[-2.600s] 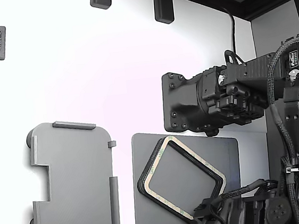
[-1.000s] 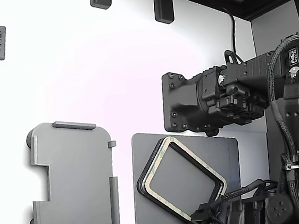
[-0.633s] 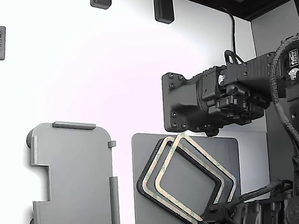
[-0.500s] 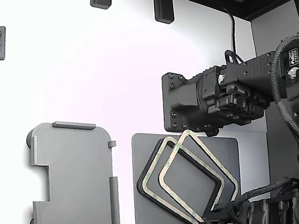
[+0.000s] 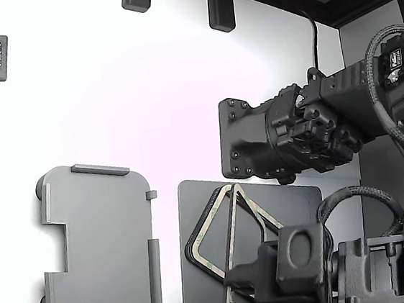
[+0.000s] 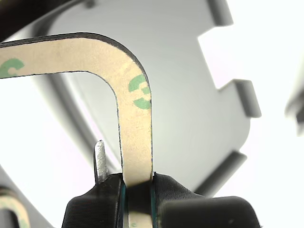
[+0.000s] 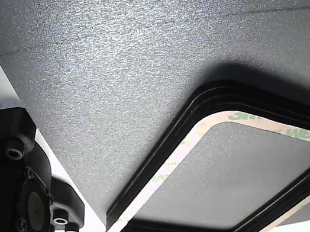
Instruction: Grab top frame and put it into gray box.
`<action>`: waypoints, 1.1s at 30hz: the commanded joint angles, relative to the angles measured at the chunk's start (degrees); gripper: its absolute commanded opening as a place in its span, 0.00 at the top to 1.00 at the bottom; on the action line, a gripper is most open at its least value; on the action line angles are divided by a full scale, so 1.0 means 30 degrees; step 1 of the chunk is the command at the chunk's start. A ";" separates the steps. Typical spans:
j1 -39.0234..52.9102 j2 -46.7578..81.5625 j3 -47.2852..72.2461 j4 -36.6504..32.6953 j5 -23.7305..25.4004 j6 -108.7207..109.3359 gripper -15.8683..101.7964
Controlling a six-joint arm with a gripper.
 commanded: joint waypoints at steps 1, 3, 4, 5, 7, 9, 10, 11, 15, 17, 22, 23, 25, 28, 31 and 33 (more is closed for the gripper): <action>-0.1318 0.1025 -0.0410 0.0176 0.1318 1.1777 0.97; -0.1963 0.1641 -0.0059 0.0176 0.2256 1.8896 0.97; -0.2402 0.1816 0.0059 0.0176 0.2197 2.2529 0.97; -0.2842 0.1992 0.0176 0.0176 0.1963 2.4697 0.96; -0.4131 0.1963 0.0000 0.0176 0.0352 2.5078 0.96; -0.5713 0.1230 -0.0762 0.0205 -0.1641 2.6367 0.97; -0.6182 0.1172 -0.0732 0.0205 -0.2168 2.7393 0.97; -0.6621 0.1172 -0.0586 0.0205 -0.2783 2.9502 0.97; -0.8145 0.0146 -0.0439 0.0205 -0.4834 3.6592 0.97; -0.8760 -0.0791 -0.0937 0.0205 -0.5859 3.7412 0.97; -0.9668 -0.2227 -0.1553 0.0205 -0.7324 3.9639 0.97; -0.9814 -0.2373 -0.1641 0.0205 -0.7354 4.0049 0.97; -1.0400 -0.2637 -0.1787 0.0205 -0.7969 3.9873 0.96; -1.1074 -0.3105 -0.1553 0.0205 -0.9316 4.0313 0.96; -1.1777 -0.3545 -0.1348 0.0205 -1.0459 4.0225 0.96; -1.2217 -0.3838 -0.1406 0.0205 -1.1162 3.9785 0.96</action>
